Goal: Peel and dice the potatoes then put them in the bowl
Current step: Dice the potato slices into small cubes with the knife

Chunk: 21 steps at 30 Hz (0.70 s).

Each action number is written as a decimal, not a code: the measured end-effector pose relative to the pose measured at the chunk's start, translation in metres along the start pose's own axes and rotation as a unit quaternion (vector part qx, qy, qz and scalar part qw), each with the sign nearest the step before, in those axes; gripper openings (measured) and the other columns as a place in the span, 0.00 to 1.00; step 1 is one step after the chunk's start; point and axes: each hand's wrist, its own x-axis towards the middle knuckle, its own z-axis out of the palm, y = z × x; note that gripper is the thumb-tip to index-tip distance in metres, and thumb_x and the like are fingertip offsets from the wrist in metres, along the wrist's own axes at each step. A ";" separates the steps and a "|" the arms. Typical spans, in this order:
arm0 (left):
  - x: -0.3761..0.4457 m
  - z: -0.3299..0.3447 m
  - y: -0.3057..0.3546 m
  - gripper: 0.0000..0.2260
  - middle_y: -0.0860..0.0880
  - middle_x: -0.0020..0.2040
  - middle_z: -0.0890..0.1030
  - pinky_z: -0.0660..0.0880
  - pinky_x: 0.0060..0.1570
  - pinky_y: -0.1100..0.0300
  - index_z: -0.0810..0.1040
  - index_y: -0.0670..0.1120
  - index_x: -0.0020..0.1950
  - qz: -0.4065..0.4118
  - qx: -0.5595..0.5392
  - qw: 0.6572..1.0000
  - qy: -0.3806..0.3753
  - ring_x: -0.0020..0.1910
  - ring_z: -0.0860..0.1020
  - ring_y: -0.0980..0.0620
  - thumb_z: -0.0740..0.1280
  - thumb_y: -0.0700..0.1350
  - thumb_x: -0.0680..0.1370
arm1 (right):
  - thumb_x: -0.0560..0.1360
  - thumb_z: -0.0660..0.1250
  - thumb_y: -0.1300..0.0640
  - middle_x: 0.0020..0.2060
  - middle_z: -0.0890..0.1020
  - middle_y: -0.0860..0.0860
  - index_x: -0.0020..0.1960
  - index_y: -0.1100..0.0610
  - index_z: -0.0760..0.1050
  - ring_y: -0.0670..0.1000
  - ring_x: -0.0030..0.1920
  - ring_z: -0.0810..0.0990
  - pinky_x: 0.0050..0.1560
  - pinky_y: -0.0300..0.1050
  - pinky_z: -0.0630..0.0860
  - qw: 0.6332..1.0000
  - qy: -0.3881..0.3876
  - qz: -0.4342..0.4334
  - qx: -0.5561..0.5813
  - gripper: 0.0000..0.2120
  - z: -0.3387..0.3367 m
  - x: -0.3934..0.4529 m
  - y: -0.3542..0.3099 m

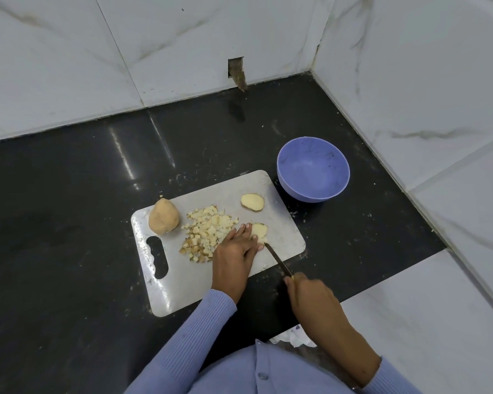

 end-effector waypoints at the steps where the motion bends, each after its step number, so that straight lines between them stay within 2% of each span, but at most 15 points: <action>1: -0.001 0.000 0.001 0.08 0.39 0.56 0.80 0.62 0.67 0.63 0.84 0.39 0.48 0.008 0.003 1.000 0.004 0.59 0.77 0.46 0.74 0.34 0.70 | 0.83 0.46 0.47 0.44 0.80 0.53 0.51 0.57 0.70 0.53 0.45 0.79 0.45 0.44 0.73 1.000 0.011 -0.004 0.016 0.19 -0.003 0.001 -0.001; 5: -0.006 0.001 -0.001 0.08 0.36 0.59 0.78 0.64 0.68 0.57 0.85 0.41 0.48 0.019 0.036 0.999 0.008 0.62 0.75 0.42 0.75 0.35 0.70 | 0.82 0.47 0.46 0.34 0.74 0.51 0.44 0.55 0.67 0.53 0.38 0.77 0.44 0.48 0.75 0.996 0.051 -0.024 0.064 0.17 -0.009 0.010 -0.009; 7: -0.008 0.001 -0.001 0.09 0.36 0.59 0.78 0.65 0.66 0.50 0.85 0.42 0.48 0.014 0.053 0.998 0.008 0.61 0.76 0.41 0.75 0.35 0.69 | 0.82 0.47 0.46 0.34 0.72 0.50 0.43 0.55 0.66 0.54 0.38 0.77 0.43 0.50 0.75 0.995 0.063 -0.034 0.068 0.17 -0.010 0.018 -0.015; 9: -0.009 0.001 -0.001 0.10 0.36 0.58 0.78 0.65 0.65 0.48 0.85 0.42 0.49 0.012 0.066 0.998 0.007 0.61 0.77 0.40 0.76 0.36 0.69 | 0.82 0.48 0.46 0.34 0.73 0.51 0.43 0.55 0.67 0.56 0.39 0.78 0.42 0.51 0.74 0.994 0.067 -0.041 0.070 0.17 -0.011 0.025 -0.021; 14: -0.005 -0.005 0.003 0.10 0.39 0.57 0.80 0.62 0.66 0.64 0.84 0.39 0.48 -0.052 0.006 0.998 0.016 0.61 0.77 0.45 0.77 0.38 0.68 | 0.82 0.47 0.46 0.41 0.78 0.56 0.47 0.58 0.70 0.57 0.45 0.78 0.46 0.50 0.74 0.996 0.049 -0.045 0.066 0.19 -0.009 0.038 -0.030; 21: 0.000 -0.011 0.003 0.10 0.41 0.57 0.80 0.62 0.66 0.68 0.85 0.39 0.47 -0.077 -0.027 0.997 0.000 0.62 0.74 0.52 0.77 0.39 0.67 | 0.82 0.46 0.46 0.43 0.79 0.57 0.48 0.58 0.69 0.58 0.45 0.78 0.46 0.51 0.74 0.996 0.038 -0.053 0.061 0.19 -0.005 0.042 -0.028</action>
